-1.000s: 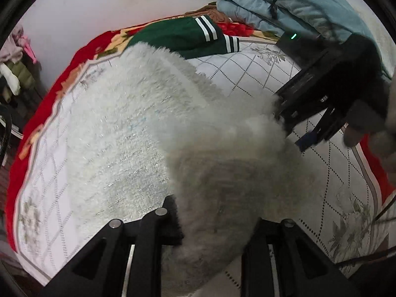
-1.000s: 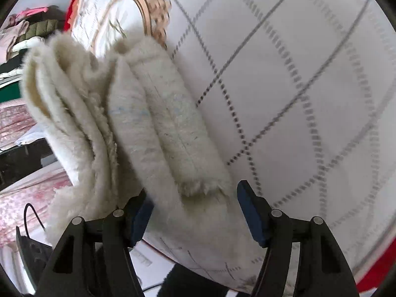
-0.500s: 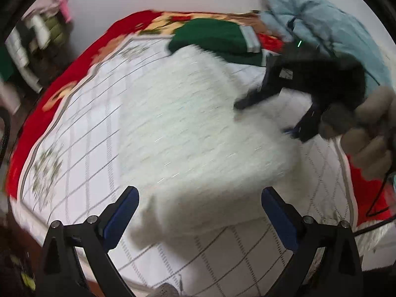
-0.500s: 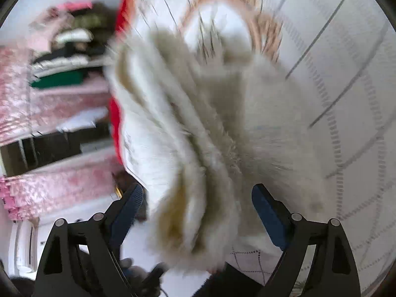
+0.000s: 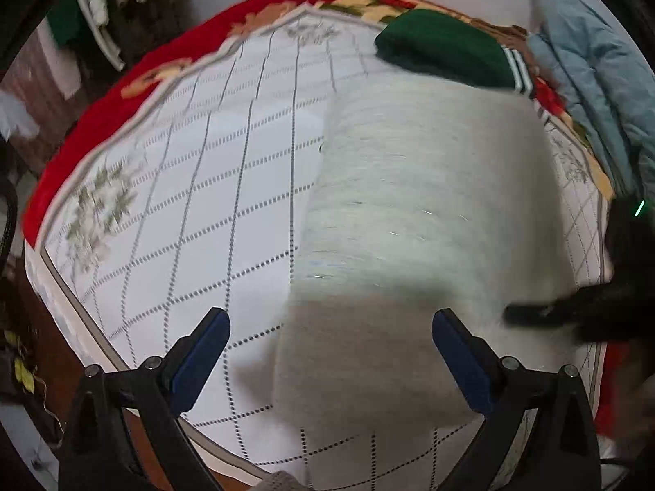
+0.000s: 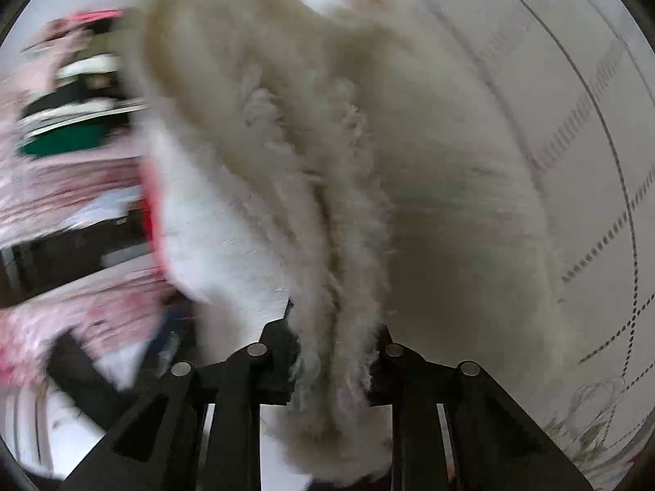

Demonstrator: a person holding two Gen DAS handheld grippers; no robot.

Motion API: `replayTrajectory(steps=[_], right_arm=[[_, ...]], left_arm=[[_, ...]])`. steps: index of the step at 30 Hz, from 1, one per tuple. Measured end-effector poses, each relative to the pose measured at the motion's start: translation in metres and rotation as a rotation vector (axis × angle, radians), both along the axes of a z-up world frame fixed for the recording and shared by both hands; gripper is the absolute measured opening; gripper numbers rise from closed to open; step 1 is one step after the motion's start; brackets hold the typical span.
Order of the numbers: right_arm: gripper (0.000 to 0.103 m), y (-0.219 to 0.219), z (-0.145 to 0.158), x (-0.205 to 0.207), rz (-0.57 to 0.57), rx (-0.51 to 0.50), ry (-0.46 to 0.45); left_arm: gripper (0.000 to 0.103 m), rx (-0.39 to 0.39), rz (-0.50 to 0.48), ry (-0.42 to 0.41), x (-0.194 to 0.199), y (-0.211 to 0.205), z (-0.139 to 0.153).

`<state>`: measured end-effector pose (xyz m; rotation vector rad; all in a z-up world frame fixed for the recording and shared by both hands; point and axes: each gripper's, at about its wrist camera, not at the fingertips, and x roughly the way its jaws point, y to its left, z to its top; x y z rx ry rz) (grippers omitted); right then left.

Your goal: Fold large clothes

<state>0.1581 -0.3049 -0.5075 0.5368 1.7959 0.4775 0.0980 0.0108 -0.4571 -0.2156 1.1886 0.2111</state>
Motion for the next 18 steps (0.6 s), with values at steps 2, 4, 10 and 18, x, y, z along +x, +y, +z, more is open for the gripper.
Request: replayTrajectory(steps=[2, 4, 10, 18], right_arm=[[0.025, -0.005, -0.022, -0.001, -0.027, -0.001, 0.038], [0.032, 0.000, -0.017, 0.007, 0.003, -0.001, 0.058], [0.064, -0.010, 0.051, 0.056, 0.041, -0.059, -0.108], [0.075, 0.029, 0.046, 0.150, 0.072, 0.061, -0.281]], left_arm=[[0.101, 0.011, -0.009, 0.019, 0.003, -0.002, -0.007], [0.101, 0.040, -0.042, 0.058, 0.009, -0.010, -0.018], [0.101, 0.064, -0.091, 0.045, 0.012, -0.015, -0.019], [0.101, 0.114, -0.131, 0.044, 0.009, -0.021, -0.020]])
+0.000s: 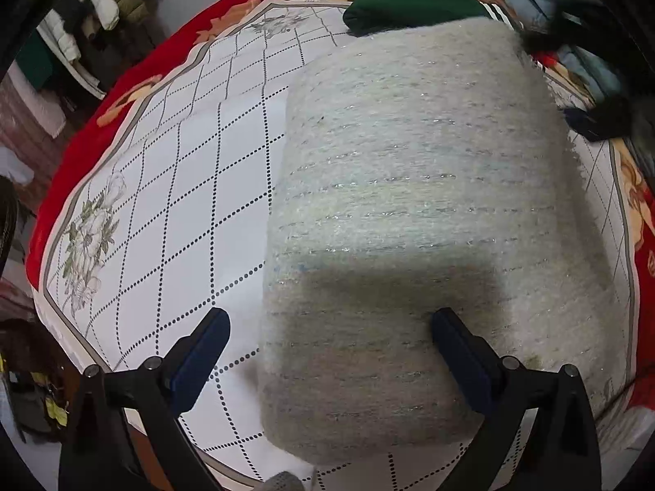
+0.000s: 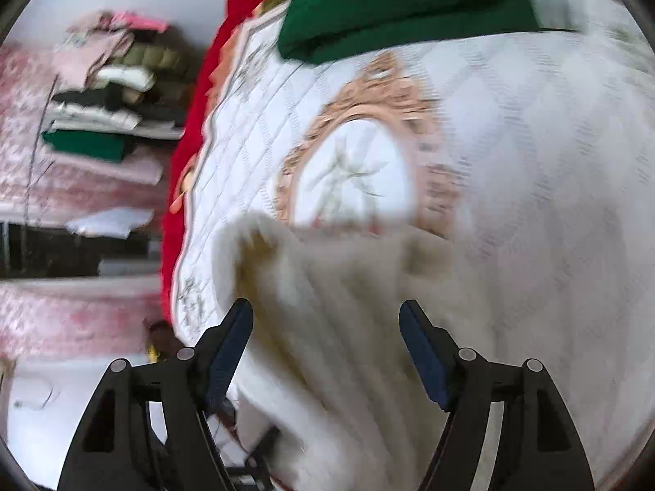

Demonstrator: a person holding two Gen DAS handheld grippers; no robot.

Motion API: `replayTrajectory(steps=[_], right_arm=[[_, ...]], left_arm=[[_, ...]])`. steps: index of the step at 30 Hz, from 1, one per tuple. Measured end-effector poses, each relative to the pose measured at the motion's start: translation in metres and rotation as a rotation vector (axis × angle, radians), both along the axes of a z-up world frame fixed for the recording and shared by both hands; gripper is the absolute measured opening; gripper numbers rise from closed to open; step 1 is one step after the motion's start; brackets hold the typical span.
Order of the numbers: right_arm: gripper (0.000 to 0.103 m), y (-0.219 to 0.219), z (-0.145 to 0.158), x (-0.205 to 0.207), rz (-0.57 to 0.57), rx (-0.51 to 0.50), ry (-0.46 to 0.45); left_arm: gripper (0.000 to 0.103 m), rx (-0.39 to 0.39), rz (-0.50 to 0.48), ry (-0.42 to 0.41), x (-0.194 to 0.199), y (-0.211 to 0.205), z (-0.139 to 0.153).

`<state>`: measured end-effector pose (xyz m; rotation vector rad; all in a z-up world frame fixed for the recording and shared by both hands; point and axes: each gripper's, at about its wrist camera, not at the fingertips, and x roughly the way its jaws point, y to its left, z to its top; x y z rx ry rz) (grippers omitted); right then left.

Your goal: Fold large clothes

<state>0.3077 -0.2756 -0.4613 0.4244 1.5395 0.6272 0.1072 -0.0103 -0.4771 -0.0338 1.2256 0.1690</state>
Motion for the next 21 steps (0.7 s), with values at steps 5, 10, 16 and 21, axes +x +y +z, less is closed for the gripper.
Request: replayTrajectory(steps=[5, 10, 16, 21], right_arm=[[0.029, 0.016, 0.028, -0.009, -0.037, 0.079, 0.012], [0.019, -0.029, 0.013, -0.038, -0.139, -0.085, 0.049], [0.046, -0.055, -0.028, -0.022, -0.177, -0.211, 0.205], [0.066, -0.071, 0.046, -0.041, -0.202, -0.237, 0.099]], left_arm=[[0.101, 0.005, -0.017, 0.010, 0.000, -0.002, 0.004], [0.101, -0.002, -0.061, 0.036, -0.006, -0.015, -0.003], [0.101, -0.010, -0.092, 0.046, 0.003, -0.024, -0.009], [0.101, -0.013, -0.108, 0.054, 0.003, -0.024, -0.010]])
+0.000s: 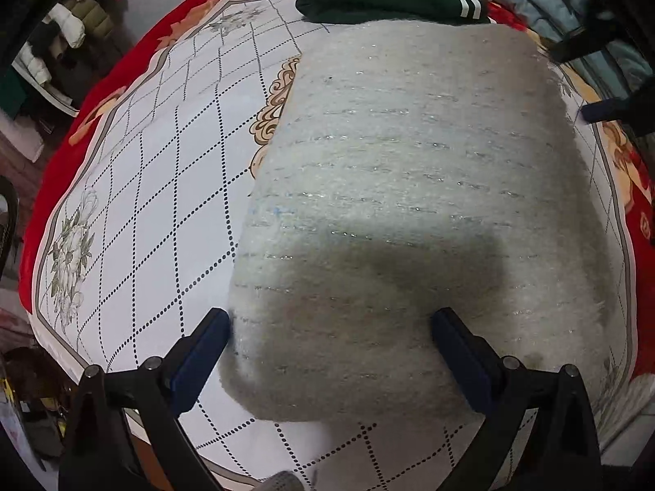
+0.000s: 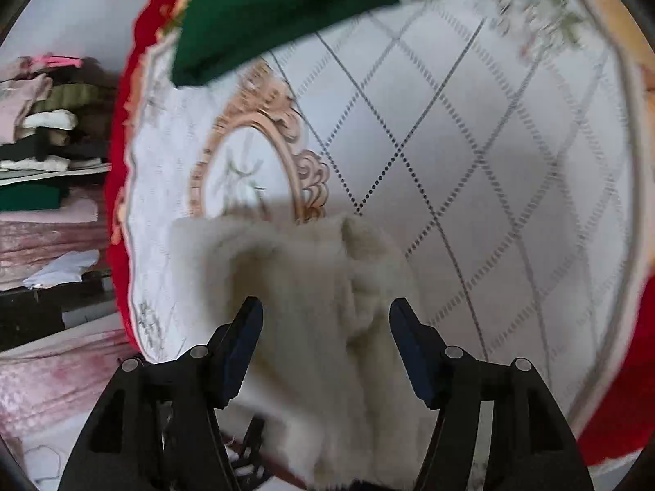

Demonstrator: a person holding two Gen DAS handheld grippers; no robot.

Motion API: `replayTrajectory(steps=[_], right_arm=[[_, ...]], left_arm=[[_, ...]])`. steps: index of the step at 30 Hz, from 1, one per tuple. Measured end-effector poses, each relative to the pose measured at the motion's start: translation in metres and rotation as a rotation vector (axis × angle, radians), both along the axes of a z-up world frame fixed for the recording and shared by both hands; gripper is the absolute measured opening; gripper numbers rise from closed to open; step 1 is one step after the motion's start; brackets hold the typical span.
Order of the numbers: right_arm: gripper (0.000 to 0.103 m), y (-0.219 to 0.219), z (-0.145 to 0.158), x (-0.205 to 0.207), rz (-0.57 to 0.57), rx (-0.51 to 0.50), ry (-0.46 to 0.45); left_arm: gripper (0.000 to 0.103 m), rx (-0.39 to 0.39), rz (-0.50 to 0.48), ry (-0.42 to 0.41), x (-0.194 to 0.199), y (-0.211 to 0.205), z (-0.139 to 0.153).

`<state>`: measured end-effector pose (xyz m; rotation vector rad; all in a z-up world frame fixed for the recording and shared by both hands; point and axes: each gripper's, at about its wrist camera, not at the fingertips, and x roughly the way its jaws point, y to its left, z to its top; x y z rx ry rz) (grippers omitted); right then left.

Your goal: Fold large clothes

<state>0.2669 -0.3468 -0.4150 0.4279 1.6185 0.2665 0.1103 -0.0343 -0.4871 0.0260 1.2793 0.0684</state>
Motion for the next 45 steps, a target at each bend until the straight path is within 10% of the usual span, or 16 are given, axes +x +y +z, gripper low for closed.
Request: replayTrajectory(steps=[6, 10, 15, 19, 21, 22, 23, 32, 37, 43, 45], right_arm=[[0.064, 0.036, -0.003, -0.071, 0.081, 0.184, 0.155], [0.023, 0.069, -0.070, -0.114, 0.208, -0.057, 0.232], [0.022, 0.069, -0.094, -0.113, 0.126, -0.137, 0.258], [0.033, 0.050, -0.070, -0.105, 0.078, 0.020, 0.268], [0.068, 0.024, -0.046, -0.098, -0.009, 0.126, 0.213], [0.101, 0.013, -0.036, -0.094, -0.034, 0.118, 0.168], [0.103, 0.002, -0.026, -0.090, -0.055, 0.111, 0.102], [0.103, 0.009, -0.093, -0.049, 0.003, 0.061, -0.013], [0.103, -0.005, -0.110, -0.045, -0.035, 0.235, 0.027], [0.100, -0.001, -0.112, -0.044, 0.021, 0.289, 0.045], [0.079, -0.002, -0.106, -0.043, -0.020, 0.305, 0.044]], left_arm=[[0.101, -0.030, 0.017, 0.013, -0.004, 0.008, 0.021], [0.101, -0.032, 0.096, -0.005, -0.006, 0.036, 0.046], [0.101, -0.017, 0.159, -0.025, 0.016, 0.079, 0.052], [0.101, -0.065, 0.107, -0.015, 0.044, 0.088, 0.039], [0.101, -0.128, 0.055, -0.013, 0.061, 0.087, 0.032], [0.101, -0.185, 0.029, -0.005, 0.071, 0.088, 0.025], [0.101, -0.219, 0.021, 0.006, 0.077, 0.088, 0.020], [0.101, -0.541, -0.077, 0.098, 0.114, 0.085, -0.029], [0.101, -0.691, -0.104, 0.115, 0.119, 0.084, -0.037], [0.100, -0.672, -0.161, 0.070, 0.117, 0.072, -0.025], [0.100, -0.623, -0.185, 0.037, 0.115, 0.070, -0.014]])
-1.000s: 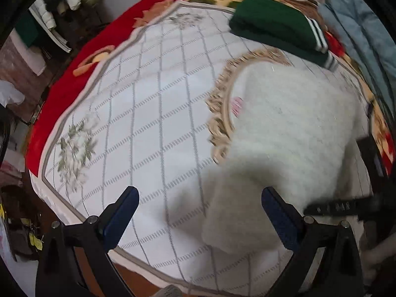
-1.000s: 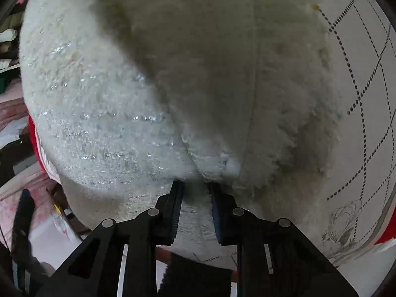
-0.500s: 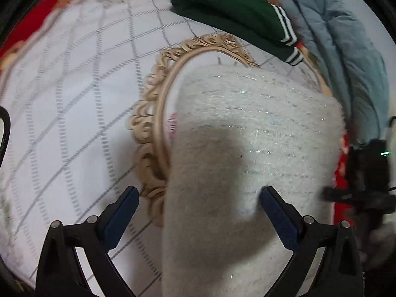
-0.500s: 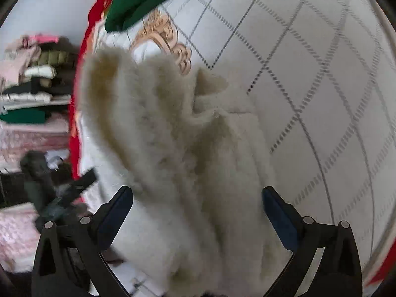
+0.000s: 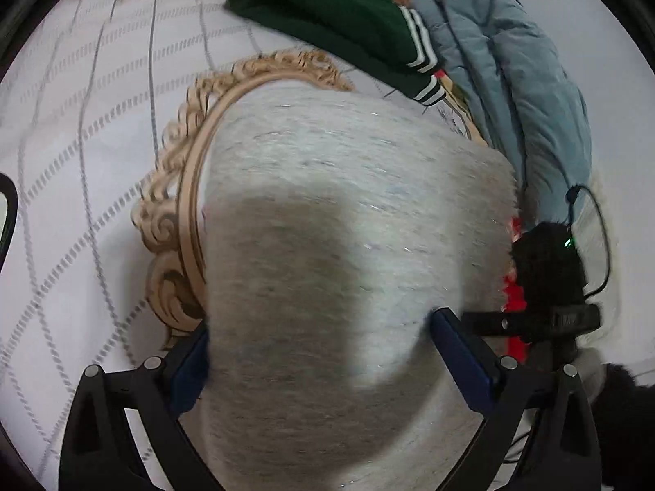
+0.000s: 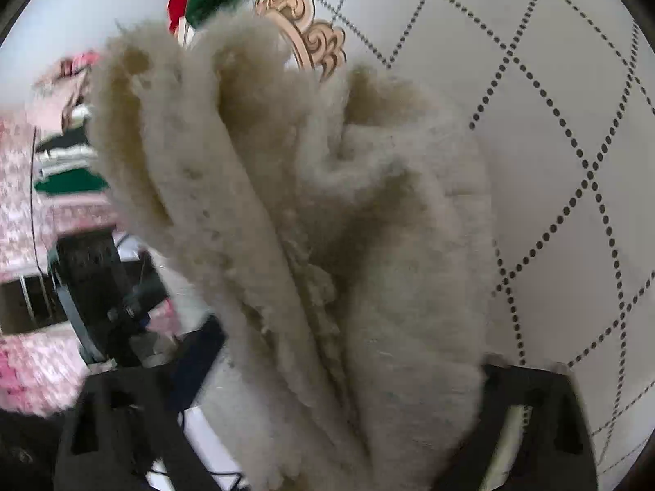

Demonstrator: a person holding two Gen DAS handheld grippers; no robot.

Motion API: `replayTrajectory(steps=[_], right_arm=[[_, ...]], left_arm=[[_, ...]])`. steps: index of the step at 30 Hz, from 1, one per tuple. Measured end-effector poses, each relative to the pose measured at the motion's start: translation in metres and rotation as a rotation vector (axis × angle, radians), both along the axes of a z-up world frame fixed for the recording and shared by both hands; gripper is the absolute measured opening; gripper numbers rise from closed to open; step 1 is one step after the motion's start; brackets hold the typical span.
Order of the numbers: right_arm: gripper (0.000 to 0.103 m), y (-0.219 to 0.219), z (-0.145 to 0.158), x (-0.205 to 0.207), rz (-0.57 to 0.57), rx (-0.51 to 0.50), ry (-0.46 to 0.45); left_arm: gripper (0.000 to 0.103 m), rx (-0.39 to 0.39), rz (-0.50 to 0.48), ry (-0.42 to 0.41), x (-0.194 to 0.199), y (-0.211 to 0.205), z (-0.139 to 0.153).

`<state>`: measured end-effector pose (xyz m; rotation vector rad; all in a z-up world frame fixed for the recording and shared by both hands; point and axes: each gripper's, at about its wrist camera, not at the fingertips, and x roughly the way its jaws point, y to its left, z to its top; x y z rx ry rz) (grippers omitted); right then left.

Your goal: Fold large clothes

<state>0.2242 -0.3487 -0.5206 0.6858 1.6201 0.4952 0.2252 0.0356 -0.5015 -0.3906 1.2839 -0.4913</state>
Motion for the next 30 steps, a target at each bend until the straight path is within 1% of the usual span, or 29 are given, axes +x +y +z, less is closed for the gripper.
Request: replayTrajectory(steps=[1, 2, 5, 9, 12, 13, 15, 18, 21, 22, 24, 25, 27, 28, 29, 30], right_arm=[[0.068, -0.004, 0.007, 0.000, -0.025, 0.012, -0.007], [0.062, -0.002, 0.013, 0.002, -0.041, 0.014, -0.014], [0.056, 0.004, 0.029, 0.008, -0.064, 0.016, -0.031], [0.054, 0.012, 0.050, 0.015, -0.097, 0.023, -0.049], [0.054, 0.004, 0.068, 0.022, -0.113, 0.026, -0.062], [0.054, 0.012, 0.076, 0.028, -0.118, 0.024, -0.070], [0.054, 0.004, 0.093, 0.039, -0.126, 0.022, -0.083], [0.054, -0.005, 0.119, 0.068, -0.137, 0.015, -0.103], [0.054, -0.019, 0.149, 0.107, -0.153, 0.012, -0.132], [0.054, -0.026, 0.162, 0.126, -0.162, 0.005, -0.141], [0.054, -0.036, 0.180, 0.161, -0.176, -0.004, -0.157], [0.054, -0.038, 0.188, 0.185, -0.183, -0.007, -0.164], [0.054, -0.043, 0.198, 0.226, -0.194, -0.010, -0.171], [0.054, -0.045, 0.202, 0.252, -0.198, -0.010, -0.172], [0.054, -0.050, 0.205, 0.280, -0.204, -0.007, -0.171], [0.054, -0.053, 0.206, 0.304, -0.211, -0.004, -0.165]], left_arm=[[0.100, 0.021, -0.002, -0.018, 0.000, -0.001, 0.008], [0.100, 0.020, 0.002, -0.023, 0.002, 0.000, 0.011], [0.100, 0.016, 0.021, -0.029, 0.008, 0.002, 0.025], [0.100, 0.037, 0.011, -0.062, 0.020, -0.001, 0.047], [0.100, 0.034, 0.005, -0.074, 0.038, -0.007, 0.066], [0.100, 0.035, 0.003, -0.080, 0.045, -0.008, 0.074], [0.100, 0.040, -0.006, -0.093, 0.058, -0.012, 0.085], [0.100, 0.041, -0.010, -0.108, 0.090, -0.021, 0.106], [0.100, 0.044, -0.019, -0.135, 0.134, -0.034, 0.132], [0.100, 0.046, -0.025, -0.143, 0.144, -0.035, 0.138], [0.100, 0.051, -0.025, -0.160, 0.183, -0.042, 0.153], [0.100, 0.049, -0.023, -0.168, 0.197, -0.042, 0.159], [0.100, 0.049, -0.014, -0.182, 0.235, -0.045, 0.168], [0.100, 0.052, -0.005, -0.192, 0.263, -0.047, 0.172], [0.100, 0.055, -0.004, -0.194, 0.277, -0.048, 0.173], [0.100, 0.063, 0.000, -0.197, 0.299, -0.050, 0.173]])
